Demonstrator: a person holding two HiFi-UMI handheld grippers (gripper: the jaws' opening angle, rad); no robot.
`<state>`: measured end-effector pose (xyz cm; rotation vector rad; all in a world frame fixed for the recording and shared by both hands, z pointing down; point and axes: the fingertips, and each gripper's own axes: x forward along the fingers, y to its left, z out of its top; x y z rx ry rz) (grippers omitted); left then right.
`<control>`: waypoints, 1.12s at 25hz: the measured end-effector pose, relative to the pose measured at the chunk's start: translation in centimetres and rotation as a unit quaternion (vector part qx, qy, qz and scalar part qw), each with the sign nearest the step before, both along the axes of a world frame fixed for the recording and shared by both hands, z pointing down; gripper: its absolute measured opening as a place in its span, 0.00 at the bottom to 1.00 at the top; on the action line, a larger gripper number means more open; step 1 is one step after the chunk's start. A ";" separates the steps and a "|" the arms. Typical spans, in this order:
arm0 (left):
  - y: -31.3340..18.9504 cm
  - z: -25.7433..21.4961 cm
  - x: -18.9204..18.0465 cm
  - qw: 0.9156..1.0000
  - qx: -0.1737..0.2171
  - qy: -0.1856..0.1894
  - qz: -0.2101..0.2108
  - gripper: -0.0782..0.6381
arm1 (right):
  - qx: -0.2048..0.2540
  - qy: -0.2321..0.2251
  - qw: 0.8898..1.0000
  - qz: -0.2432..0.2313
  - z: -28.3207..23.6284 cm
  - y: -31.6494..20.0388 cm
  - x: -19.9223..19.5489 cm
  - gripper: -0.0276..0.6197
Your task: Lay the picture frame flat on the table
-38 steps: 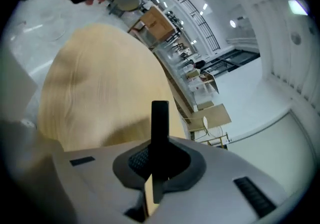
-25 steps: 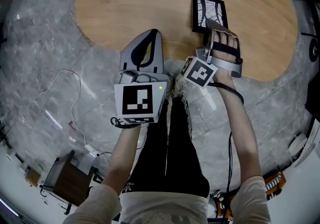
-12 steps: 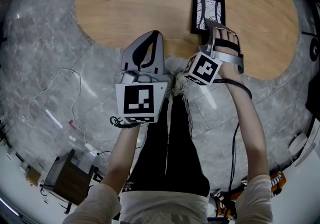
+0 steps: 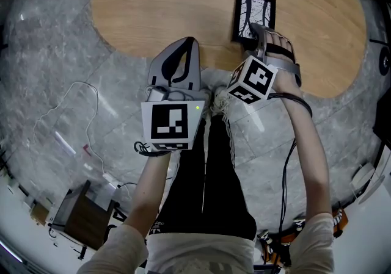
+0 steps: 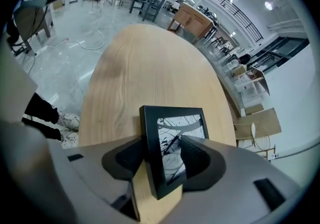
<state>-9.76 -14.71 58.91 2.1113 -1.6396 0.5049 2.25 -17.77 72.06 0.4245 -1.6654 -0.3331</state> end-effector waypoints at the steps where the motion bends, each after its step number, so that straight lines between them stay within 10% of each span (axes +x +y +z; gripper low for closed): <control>1: 0.0 0.0 0.0 1.000 0.000 0.000 -0.001 0.12 | -0.010 -0.002 1.000 0.001 0.1 0.1 0.0 0.37; 13: -0.4 -0.5 -0.3 1.000 0.004 0.004 -0.009 0.12 | -0.136 0.006 0.990 -0.027 0.5 2.3 -0.2 0.40; 28: -0.6 -1.7 -0.4 1.000 0.015 -0.002 0.002 0.12 | -0.125 -0.006 0.992 -0.008 -0.4 1.8 0.0 0.40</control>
